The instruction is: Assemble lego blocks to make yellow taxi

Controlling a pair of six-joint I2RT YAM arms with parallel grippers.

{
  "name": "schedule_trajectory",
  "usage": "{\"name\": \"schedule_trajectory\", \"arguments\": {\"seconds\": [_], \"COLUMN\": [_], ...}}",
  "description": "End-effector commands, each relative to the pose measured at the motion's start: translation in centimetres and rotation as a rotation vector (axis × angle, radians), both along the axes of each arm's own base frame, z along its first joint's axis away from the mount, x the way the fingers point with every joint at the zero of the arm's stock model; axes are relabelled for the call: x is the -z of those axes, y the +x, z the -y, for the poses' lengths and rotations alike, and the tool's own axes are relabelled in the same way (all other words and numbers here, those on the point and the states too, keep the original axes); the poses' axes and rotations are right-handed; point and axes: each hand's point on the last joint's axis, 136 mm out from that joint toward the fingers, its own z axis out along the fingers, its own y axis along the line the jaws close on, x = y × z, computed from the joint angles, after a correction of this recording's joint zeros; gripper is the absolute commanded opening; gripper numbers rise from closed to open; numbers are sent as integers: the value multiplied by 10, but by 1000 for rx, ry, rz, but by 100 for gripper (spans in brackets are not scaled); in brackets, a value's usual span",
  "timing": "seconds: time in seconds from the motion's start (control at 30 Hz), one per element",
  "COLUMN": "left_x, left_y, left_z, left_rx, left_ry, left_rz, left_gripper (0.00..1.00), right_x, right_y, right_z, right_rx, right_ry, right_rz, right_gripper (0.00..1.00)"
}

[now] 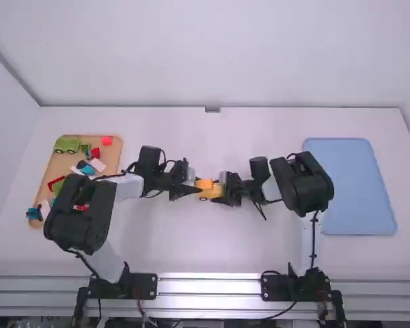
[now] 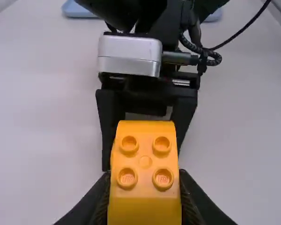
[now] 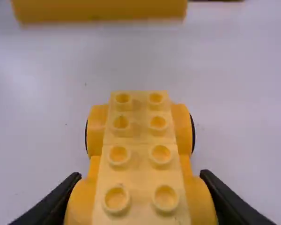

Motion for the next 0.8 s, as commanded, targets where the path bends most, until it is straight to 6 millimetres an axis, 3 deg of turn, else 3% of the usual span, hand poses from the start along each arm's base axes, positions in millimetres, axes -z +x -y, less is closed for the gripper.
{"name": "schedule_trajectory", "arguments": {"seconds": [0.0, 0.4, 0.77], "left_x": [9, 24, 24], "left_y": [-5, 3, 14], "left_z": [5, 8, 13], "left_rx": [17, 22, 39], "left_ry": [3, 4, -17], "left_rz": [-27, -38, -37], "left_gripper": [2, 2, 2], "right_x": [2, 2, 3], "right_y": [1, 1, -3], "right_z": [0, 0, -4], "right_rx": [-5, -5, -10], "right_ry": [9, 7, 6], "right_rz": [-9, -15, -40], "right_gripper": [37, 36, 36]}}
